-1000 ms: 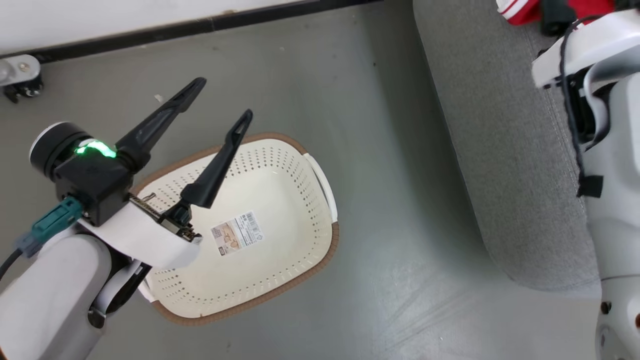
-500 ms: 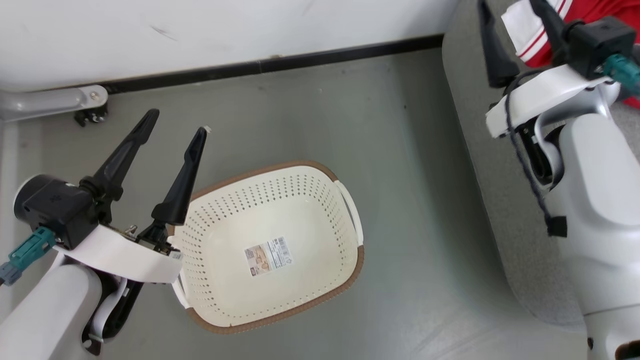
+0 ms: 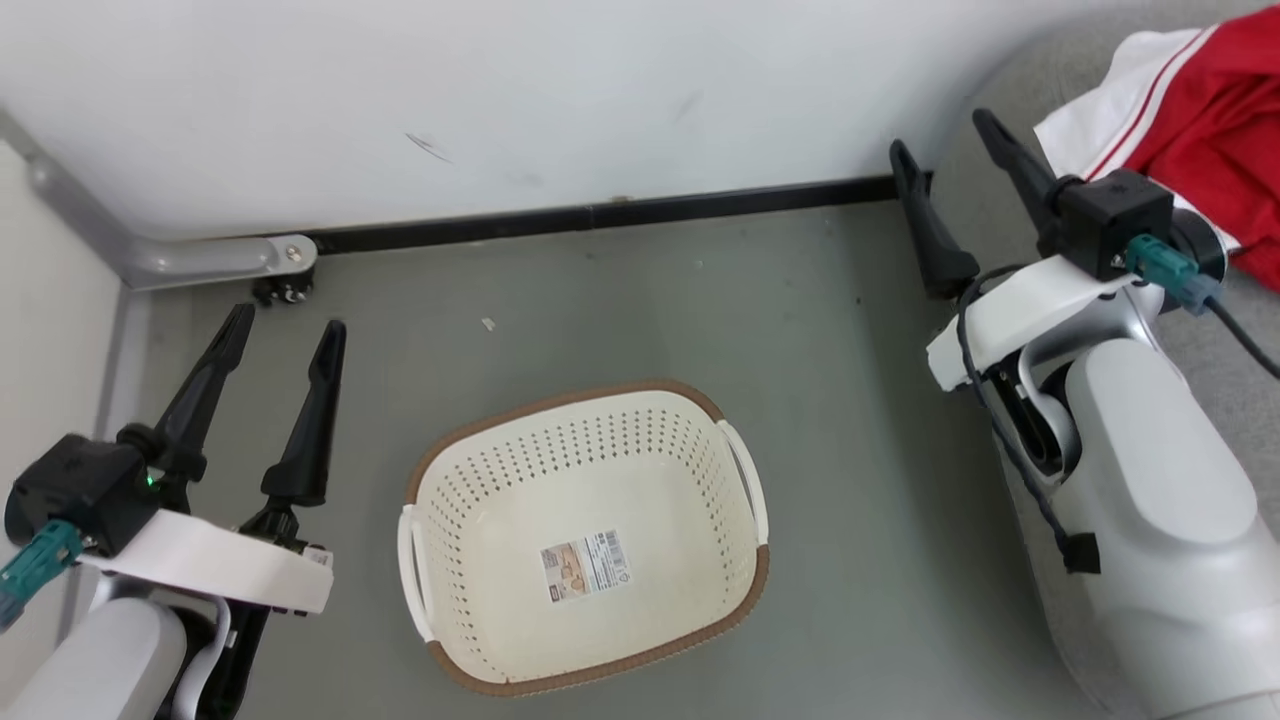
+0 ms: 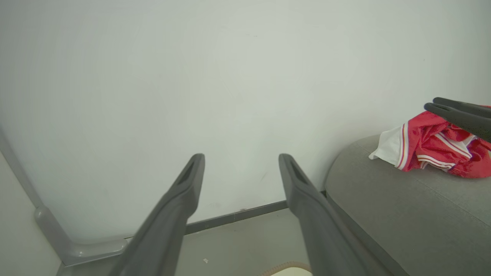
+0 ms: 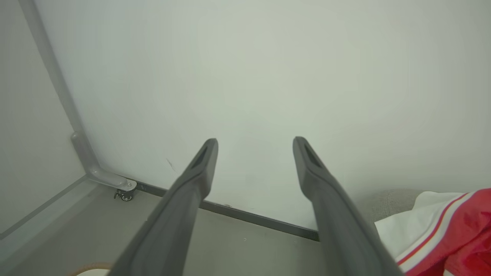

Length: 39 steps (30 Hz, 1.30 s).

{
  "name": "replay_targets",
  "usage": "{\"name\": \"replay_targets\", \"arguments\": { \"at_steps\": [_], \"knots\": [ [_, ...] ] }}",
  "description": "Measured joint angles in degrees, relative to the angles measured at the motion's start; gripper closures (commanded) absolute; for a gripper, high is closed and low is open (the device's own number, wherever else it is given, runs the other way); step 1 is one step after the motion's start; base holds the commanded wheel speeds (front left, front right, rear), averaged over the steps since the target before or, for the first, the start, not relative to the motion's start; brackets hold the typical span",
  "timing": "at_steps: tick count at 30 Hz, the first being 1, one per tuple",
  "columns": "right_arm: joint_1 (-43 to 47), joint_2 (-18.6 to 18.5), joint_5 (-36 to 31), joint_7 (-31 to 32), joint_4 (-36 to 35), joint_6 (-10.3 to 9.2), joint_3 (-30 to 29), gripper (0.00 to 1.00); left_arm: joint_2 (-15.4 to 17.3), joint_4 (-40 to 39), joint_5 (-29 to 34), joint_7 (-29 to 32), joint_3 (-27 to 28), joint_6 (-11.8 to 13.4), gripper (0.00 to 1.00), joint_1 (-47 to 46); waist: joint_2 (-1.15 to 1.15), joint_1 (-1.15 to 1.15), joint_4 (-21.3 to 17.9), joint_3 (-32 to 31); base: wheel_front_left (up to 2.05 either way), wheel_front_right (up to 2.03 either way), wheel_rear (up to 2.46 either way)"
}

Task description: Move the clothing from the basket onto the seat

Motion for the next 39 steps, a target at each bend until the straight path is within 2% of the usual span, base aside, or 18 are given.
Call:
{"name": "replay_targets", "arguments": {
  "at_steps": [15, 27, 32, 39],
  "knots": [
    [8.6, -0.5, 1.9, -0.1, -7.1, 0.0, 1.3, 0.0, -1.3, 1.5, -0.4, -0.5, 3.8, 2.3, 0.0, 8.0, 0.0, 0.0, 4.0, -6.0, 0.0, 0.0, 0.0],
    [16.9, -0.8, 1.7, -0.1, -14.0, 0.0, 0.9, 0.0, -4.8, 1.2, 0.7, -0.5, 7.0, 2.3, 0.0, 12.5, 0.0, 0.0, 6.6, -10.7, 0.0, 0.0, 0.0],
    [21.8, -0.6, 1.7, -0.1, -15.2, 0.0, -1.5, 0.0, -6.1, 0.7, 2.4, -0.6, 8.4, 2.2, 0.0, 14.5, 0.0, 0.0, 7.5, -12.5, 0.0, 0.0, 0.0],
    [28.0, 0.2, 1.8, -0.1, -16.7, 0.0, -5.2, 0.0, -7.0, 0.4, 4.2, -0.7, 9.3, 0.6, 0.0, 17.2, 0.0, 0.0, 8.4, -14.8, 0.0, 0.0, 0.0]
  ]
}}
